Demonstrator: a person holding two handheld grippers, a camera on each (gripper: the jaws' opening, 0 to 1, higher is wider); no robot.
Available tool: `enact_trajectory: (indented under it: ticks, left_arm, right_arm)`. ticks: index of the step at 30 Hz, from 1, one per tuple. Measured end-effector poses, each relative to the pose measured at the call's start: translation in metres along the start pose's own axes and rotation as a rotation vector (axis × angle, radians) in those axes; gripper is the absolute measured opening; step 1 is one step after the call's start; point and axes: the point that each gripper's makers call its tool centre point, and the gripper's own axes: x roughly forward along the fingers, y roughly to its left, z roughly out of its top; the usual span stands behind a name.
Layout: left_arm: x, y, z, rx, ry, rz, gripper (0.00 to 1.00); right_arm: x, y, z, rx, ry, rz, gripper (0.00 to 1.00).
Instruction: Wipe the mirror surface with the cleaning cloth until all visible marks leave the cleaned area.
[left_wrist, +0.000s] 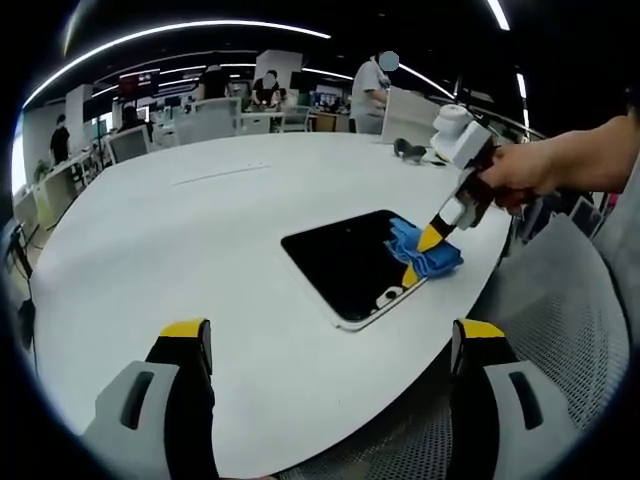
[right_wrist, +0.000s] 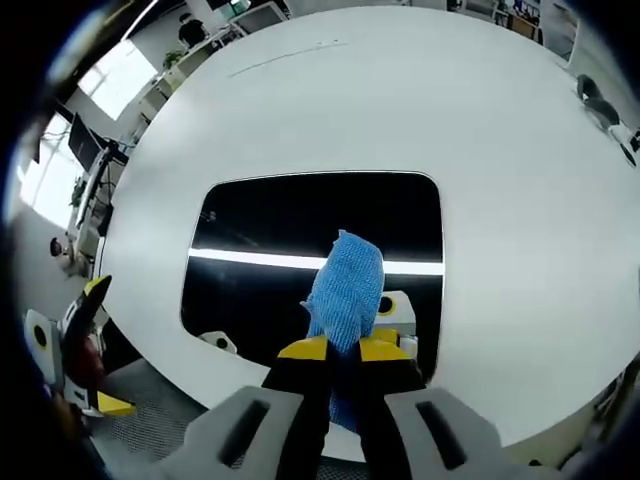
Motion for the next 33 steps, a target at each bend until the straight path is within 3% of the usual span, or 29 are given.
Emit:
enact_trajectory:
  ticks: [33]
  left_arm:
    - [0.001,-0.003,-0.001,-0.015,0.006,-0.017,0.99]
  right_arm:
    - [0.015,0.061,0.010,-0.067,0.009,0.063,0.03]
